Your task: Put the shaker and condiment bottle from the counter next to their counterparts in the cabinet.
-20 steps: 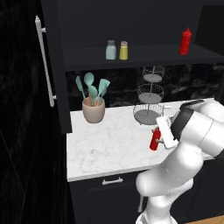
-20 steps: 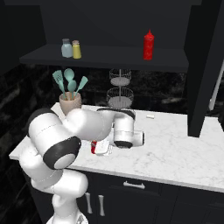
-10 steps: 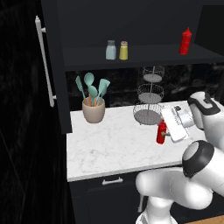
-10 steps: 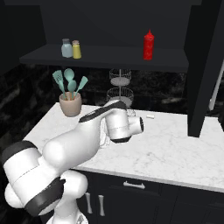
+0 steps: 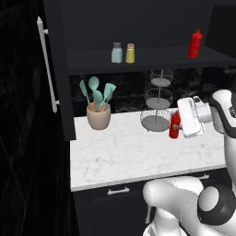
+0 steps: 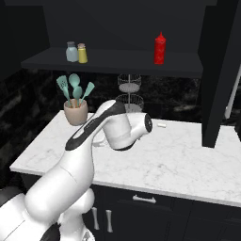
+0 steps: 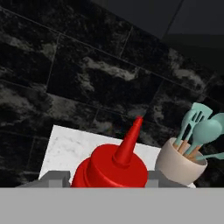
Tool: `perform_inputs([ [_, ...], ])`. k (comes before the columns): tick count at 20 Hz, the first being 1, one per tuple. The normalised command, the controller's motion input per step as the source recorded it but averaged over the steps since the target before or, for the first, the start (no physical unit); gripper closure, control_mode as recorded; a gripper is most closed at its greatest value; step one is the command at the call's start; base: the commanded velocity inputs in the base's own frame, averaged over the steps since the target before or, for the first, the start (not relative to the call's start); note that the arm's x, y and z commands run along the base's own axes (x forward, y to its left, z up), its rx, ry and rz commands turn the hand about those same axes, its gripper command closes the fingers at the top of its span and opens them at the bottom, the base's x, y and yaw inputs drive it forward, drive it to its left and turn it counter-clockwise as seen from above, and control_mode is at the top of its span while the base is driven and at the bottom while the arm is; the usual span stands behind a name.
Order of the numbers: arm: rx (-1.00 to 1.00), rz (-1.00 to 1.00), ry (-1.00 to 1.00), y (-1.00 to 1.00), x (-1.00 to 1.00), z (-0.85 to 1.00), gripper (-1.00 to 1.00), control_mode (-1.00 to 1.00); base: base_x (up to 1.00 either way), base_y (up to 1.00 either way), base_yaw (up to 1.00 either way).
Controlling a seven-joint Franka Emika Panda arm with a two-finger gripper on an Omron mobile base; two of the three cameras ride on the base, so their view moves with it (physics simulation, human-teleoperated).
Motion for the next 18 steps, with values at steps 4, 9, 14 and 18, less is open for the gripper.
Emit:
perform_inputs([
  [4,0.00,-0.29,0.00,-0.03,0.00,0.54,1.00,-1.00,0.00,0.00,0.00],
  [9,0.00,-0.28,0.00,-0.05,-0.01,0.58,1.00,-1.00,0.00,0.00,0.00],
  [14,0.00,-0.23,0.00,-0.11,-0.03,0.63,1.00,-1.00,0.00,0.00,0.00],
  [18,0.00,-0.19,0.00,-0.21,-0.01,0.66,1.00,-1.00,0.00,0.00,0.00],
])
